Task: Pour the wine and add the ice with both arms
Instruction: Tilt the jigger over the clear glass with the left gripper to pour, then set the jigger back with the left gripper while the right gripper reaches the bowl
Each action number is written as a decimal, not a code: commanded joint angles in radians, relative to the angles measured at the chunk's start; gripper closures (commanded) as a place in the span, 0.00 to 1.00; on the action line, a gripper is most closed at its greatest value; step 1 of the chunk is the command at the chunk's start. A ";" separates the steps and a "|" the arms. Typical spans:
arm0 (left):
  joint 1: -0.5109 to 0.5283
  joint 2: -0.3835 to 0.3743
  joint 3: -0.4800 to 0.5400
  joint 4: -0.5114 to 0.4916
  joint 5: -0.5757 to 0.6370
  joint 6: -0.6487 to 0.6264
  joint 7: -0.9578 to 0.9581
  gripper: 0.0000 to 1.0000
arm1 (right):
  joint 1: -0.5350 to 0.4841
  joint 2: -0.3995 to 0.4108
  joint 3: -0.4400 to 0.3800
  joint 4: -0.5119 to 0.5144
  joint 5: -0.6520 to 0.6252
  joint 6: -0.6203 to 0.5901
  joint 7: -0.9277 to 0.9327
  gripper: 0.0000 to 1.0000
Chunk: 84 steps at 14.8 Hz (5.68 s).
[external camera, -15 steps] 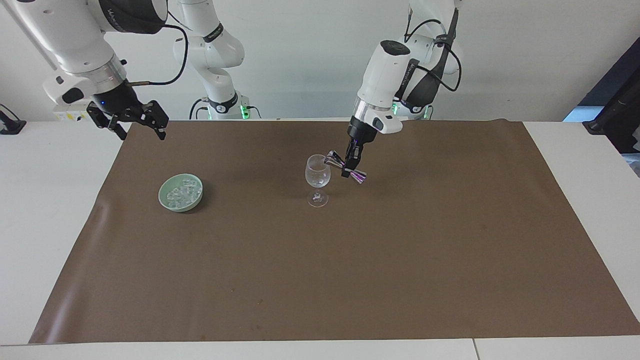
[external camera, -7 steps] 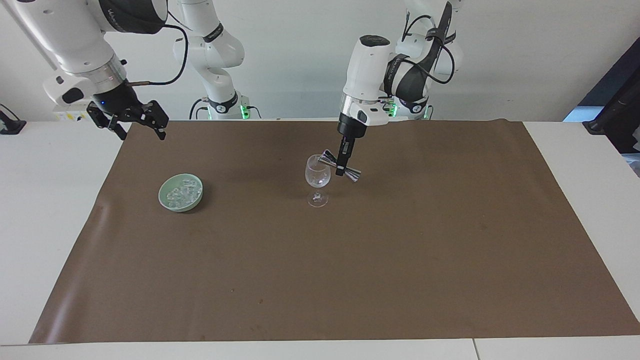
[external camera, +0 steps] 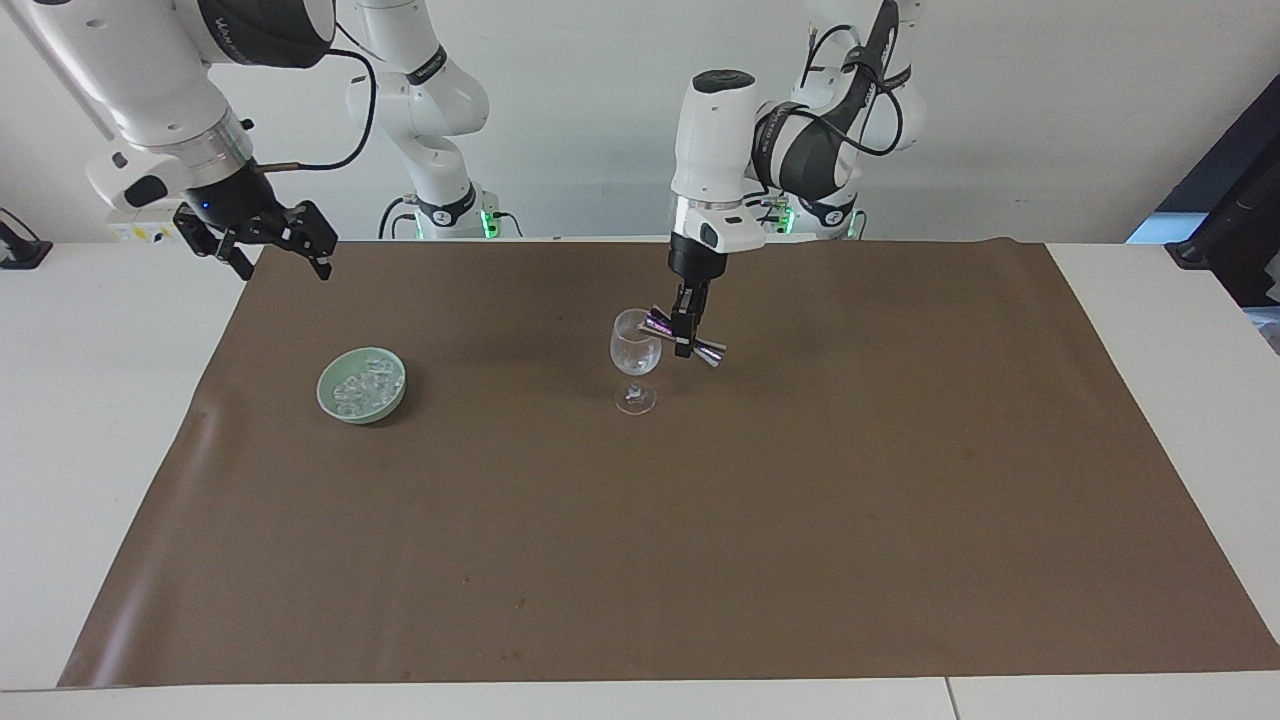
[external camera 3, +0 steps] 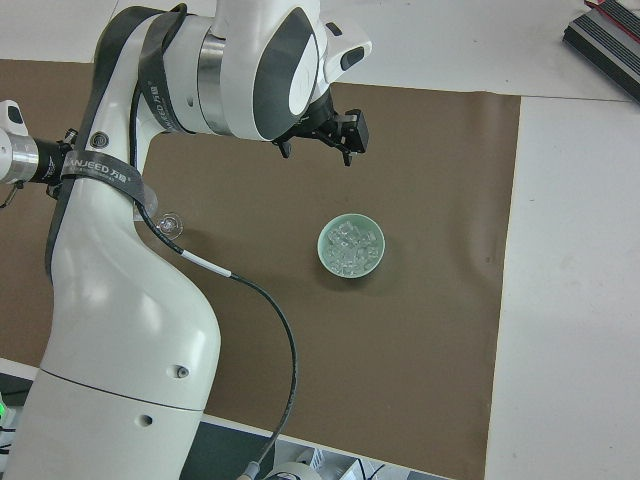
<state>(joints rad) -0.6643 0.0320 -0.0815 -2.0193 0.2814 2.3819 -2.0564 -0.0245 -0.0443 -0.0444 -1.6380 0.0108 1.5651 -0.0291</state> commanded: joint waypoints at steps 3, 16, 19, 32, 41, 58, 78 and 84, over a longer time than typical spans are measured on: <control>-0.050 -0.003 0.006 0.031 0.120 -0.096 -0.085 1.00 | -0.008 -0.016 0.005 -0.011 0.012 -0.016 -0.009 0.00; -0.084 0.009 -0.027 0.136 0.262 -0.271 -0.176 1.00 | -0.008 -0.016 0.005 -0.011 0.012 -0.016 -0.008 0.00; -0.084 0.009 -0.029 0.143 0.263 -0.293 -0.177 1.00 | -0.008 -0.016 0.005 -0.011 0.012 -0.016 -0.009 0.00; 0.139 -0.020 -0.024 0.071 -0.103 -0.063 -0.180 1.00 | -0.038 -0.016 -0.014 -0.011 0.014 -0.016 -0.009 0.00; 0.380 -0.036 -0.023 -0.028 -0.724 0.063 0.302 1.00 | -0.040 -0.083 -0.009 -0.156 0.014 0.042 -0.139 0.00; 1.020 0.075 -0.021 -0.134 -1.539 -0.193 1.029 1.00 | -0.003 0.012 -0.011 -0.534 0.003 0.558 -0.264 0.01; 1.105 0.131 -0.023 -0.352 -2.049 -0.153 1.406 1.00 | -0.020 0.021 -0.012 -0.709 -0.002 0.773 -0.387 0.49; 1.111 0.128 -0.021 -0.352 -2.049 -0.158 1.401 0.00 | -0.043 0.021 -0.012 -0.731 -0.002 0.759 -0.414 0.40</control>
<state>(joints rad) 0.4378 0.1889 -0.1037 -2.3456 -1.7443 2.2355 -0.6672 -0.0539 0.0023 -0.0624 -2.3383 0.0120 2.3234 -0.4144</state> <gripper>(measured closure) 0.590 0.467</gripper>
